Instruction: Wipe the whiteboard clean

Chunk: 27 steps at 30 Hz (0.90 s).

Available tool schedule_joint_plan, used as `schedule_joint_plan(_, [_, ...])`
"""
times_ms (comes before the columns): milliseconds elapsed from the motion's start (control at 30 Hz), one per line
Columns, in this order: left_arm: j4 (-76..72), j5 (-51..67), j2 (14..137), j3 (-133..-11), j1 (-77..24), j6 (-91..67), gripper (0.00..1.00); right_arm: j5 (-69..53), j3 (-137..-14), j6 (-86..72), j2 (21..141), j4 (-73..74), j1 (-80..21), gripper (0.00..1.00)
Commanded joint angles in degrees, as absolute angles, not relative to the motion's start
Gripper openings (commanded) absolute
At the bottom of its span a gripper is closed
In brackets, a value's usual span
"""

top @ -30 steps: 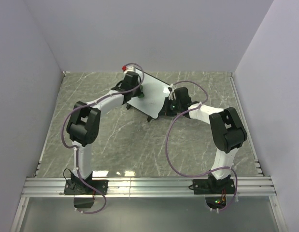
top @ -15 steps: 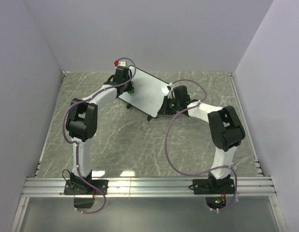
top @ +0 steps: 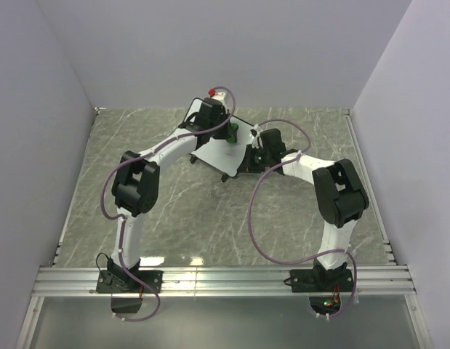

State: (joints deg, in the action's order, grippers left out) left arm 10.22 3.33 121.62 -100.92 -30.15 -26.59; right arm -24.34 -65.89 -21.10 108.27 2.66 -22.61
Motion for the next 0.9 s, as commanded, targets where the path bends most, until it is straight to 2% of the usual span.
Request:
schedule_joint_plan(0, [11.5,5.3,124.6,-103.2,-27.4,-26.3,0.00,-25.9,-63.0,-17.5,112.2,13.3,-26.1,0.00])
schedule_joint_plan(233, [10.4,3.0,124.7,-98.3,-20.6,-25.8,0.00,-25.1,-62.3,-16.9,110.5,14.3,-26.1,0.00])
schedule_joint_plan(367, [7.7,2.6,121.8,-90.4,-17.0,-25.8,0.00,-24.8,-62.4,-17.0,110.3,14.4,-26.2,0.00])
schedule_joint_plan(567, [5.5,1.9,119.9,-84.1,-15.7,-26.3,0.00,-25.0,-62.8,-17.8,110.7,14.2,-26.3,0.00])
schedule_joint_plan(867, [5.8,6.7,119.4,-84.5,-16.8,-26.5,0.00,-24.9,-62.4,-18.0,110.7,13.8,-27.2,0.00])
